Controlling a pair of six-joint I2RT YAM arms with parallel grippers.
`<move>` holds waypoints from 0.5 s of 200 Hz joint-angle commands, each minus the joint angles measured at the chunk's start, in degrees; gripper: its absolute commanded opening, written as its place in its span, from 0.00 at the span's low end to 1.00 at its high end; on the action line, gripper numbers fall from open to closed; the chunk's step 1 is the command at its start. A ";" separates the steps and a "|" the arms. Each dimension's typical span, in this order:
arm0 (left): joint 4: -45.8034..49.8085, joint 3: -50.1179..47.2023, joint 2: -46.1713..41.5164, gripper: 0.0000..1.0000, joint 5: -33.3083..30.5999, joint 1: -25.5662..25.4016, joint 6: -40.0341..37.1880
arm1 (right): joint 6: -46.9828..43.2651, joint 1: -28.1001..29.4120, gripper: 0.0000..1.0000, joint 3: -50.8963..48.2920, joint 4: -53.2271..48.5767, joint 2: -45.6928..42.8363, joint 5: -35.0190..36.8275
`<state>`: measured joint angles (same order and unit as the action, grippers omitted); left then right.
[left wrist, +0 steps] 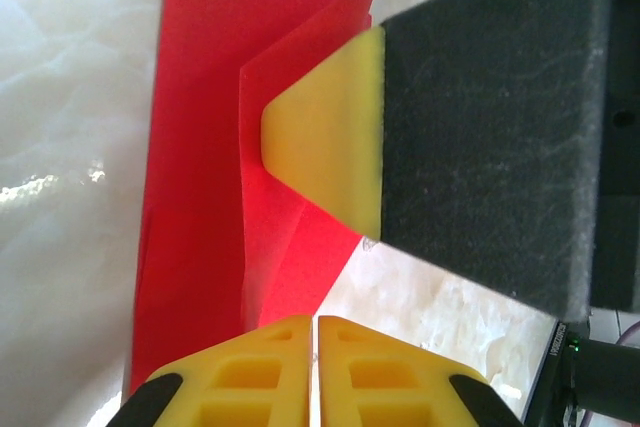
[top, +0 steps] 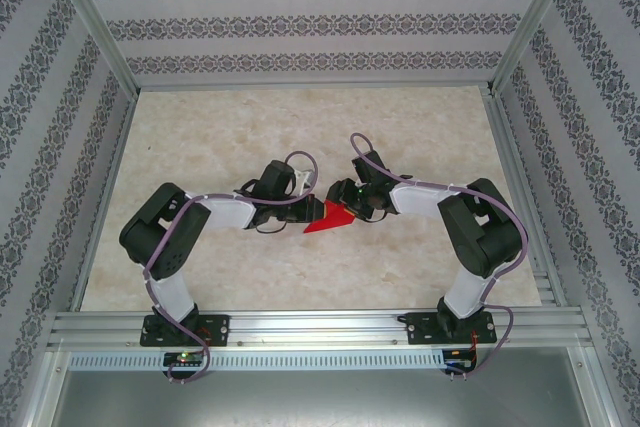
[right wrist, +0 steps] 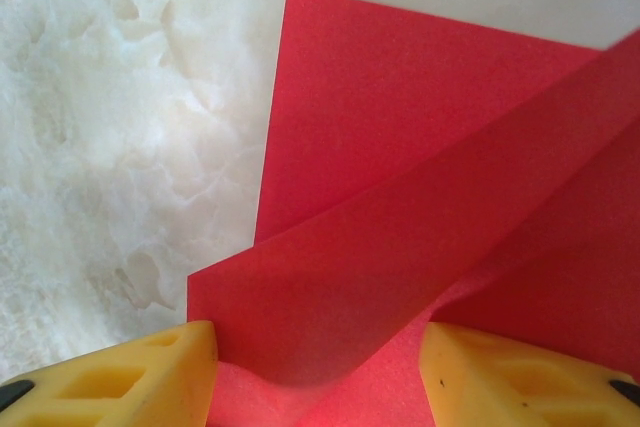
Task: Fold a paper plane with a square sheet of paper (pick it up from the middle)
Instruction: Fourth fold the wing at the center of the table.
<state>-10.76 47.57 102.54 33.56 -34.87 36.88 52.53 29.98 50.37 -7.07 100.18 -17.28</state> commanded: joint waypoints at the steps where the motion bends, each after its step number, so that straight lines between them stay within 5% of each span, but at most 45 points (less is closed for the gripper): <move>1: 2.58 1.39 1.43 0.12 -1.15 0.52 -1.32 | -1.28 -0.60 0.59 -2.75 -2.42 -0.13 0.82; 100: 4.61 3.04 3.19 0.12 -1.55 0.68 -1.73 | -2.37 -1.98 0.59 -4.68 -0.52 -1.86 -0.56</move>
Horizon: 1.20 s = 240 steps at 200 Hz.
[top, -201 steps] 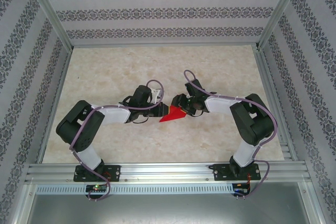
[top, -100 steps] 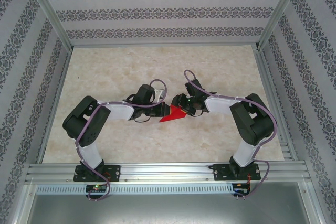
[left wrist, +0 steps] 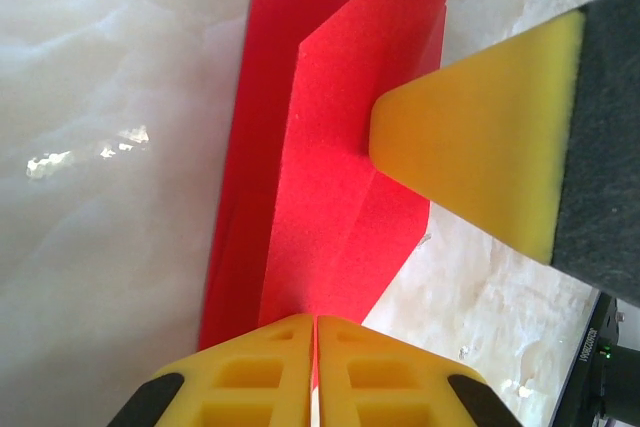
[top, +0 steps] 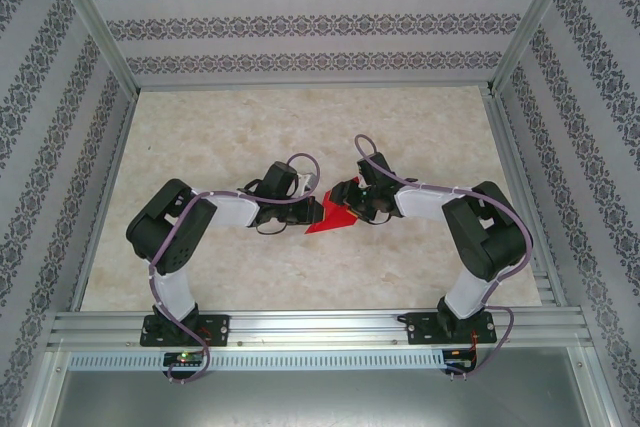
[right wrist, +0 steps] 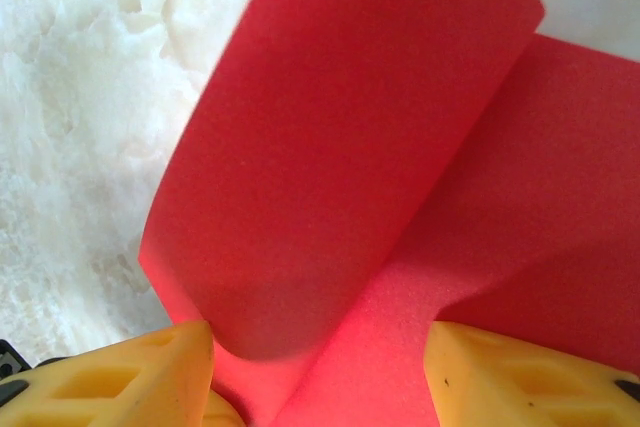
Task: Fold a paper plane with a square sheet of paper (pick it up from the middle)
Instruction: Fourth fold the wing at the center of the table.
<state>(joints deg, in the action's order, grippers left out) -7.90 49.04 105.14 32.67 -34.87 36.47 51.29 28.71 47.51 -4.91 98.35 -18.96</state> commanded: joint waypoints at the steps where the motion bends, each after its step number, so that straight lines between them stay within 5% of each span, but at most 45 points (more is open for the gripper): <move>1: 1.70 1.58 0.59 0.11 -0.66 0.68 -1.31 | -1.11 -0.74 0.59 -1.81 -2.67 -0.05 1.12; 91: 2.80 2.67 0.41 0.12 -0.76 0.67 -1.36 | -0.71 -0.89 0.44 1.32 -10.58 3.81 5.64; 240: 0.02 1.54 -1.12 0.17 1.70 -0.56 -0.06 | 5.19 -0.85 0.36 2.50 -13.98 7.92 9.22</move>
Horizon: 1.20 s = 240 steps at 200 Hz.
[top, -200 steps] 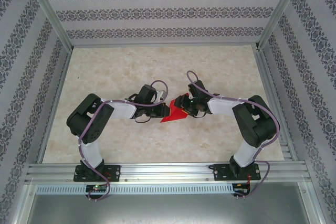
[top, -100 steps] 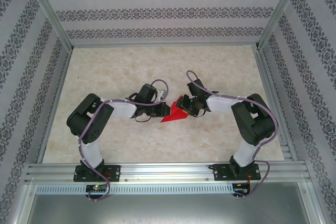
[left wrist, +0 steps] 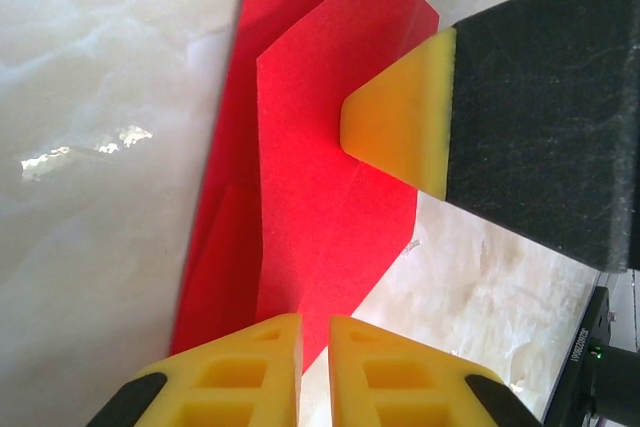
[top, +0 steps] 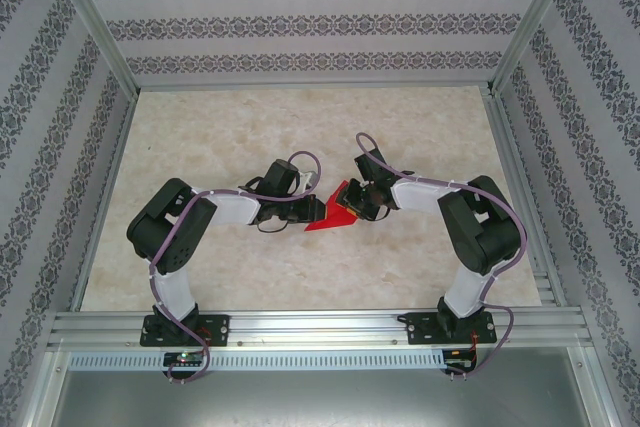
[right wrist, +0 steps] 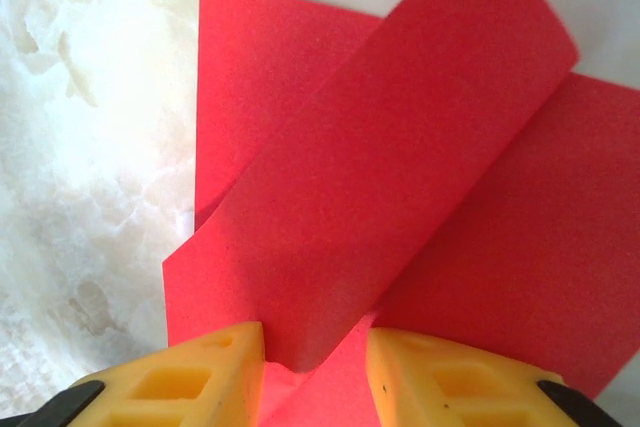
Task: Fold a paper plane with a square sheet of paper (pick it up from the middle)
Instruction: Fourth fold the wing at the center of the table.
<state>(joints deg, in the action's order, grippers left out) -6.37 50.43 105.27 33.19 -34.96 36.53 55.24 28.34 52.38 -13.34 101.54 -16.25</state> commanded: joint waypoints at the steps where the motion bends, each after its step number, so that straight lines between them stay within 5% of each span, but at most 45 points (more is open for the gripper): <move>1: -1.48 0.16 -1.32 0.17 1.18 -0.47 -0.14 | 1.29 -0.48 0.36 -2.37 -5.59 4.72 6.55; 84: -3.87 -3.24 -6.62 0.25 1.70 -1.37 -2.40 | 1.88 -0.76 0.38 -2.07 -5.91 4.98 5.88; 240: -0.27 -0.14 -0.60 0.27 -1.33 -2.31 -1.37 | 2.30 -1.53 0.40 -1.09 -8.89 6.56 5.75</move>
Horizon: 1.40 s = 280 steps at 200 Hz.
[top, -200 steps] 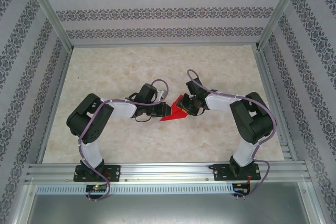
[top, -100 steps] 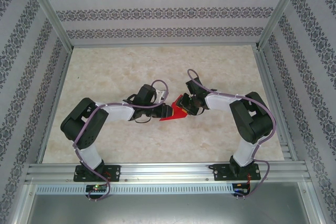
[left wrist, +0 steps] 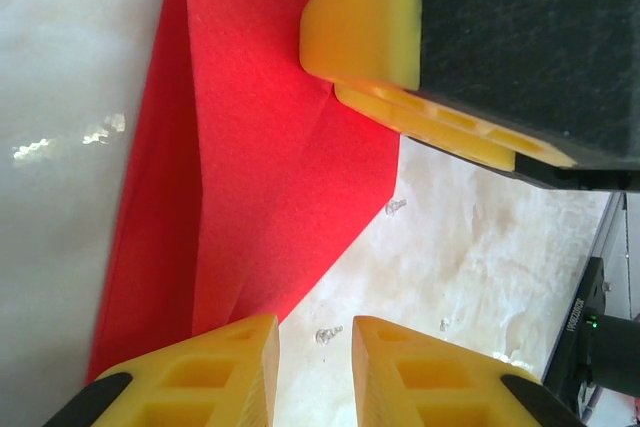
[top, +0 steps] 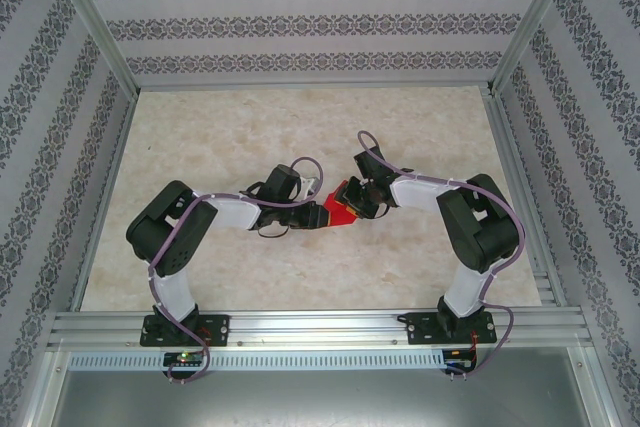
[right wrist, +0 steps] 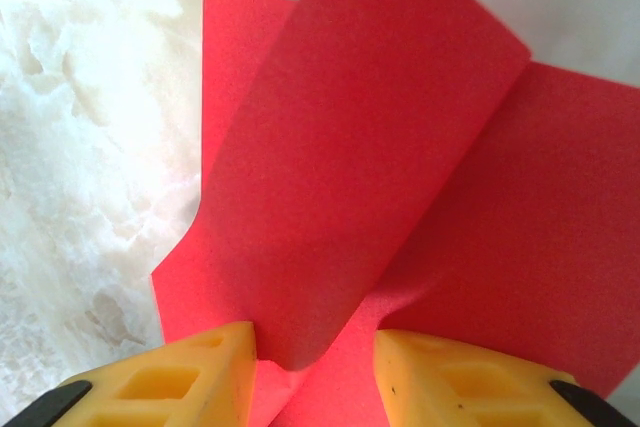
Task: Fold a paper plane with a square sheet of paper (pick it up from the middle)
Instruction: Fourth fold the wing at the center of the table.
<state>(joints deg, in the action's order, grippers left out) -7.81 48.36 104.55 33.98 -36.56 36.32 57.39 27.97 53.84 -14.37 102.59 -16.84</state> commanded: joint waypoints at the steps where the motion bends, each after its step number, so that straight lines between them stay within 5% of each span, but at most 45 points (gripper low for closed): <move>1: 1.20 1.97 0.08 0.27 -2.18 -0.71 -1.16 | 0.17 -1.16 0.40 -2.54 -7.91 5.52 6.36; 84: 3.81 2.70 -1.81 0.26 -7.36 -0.53 -2.43 | -0.09 -1.43 0.38 -2.79 -9.36 5.44 7.66; 280: 4.44 3.25 -3.89 0.25 -7.64 -0.36 -2.52 | -4.48 -2.21 0.38 -1.16 -10.08 0.18 6.12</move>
<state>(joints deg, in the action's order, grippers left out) -4.56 50.22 103.59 26.63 -36.56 34.98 56.77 27.29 52.99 -14.00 101.54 -16.91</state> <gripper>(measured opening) 0.244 0.375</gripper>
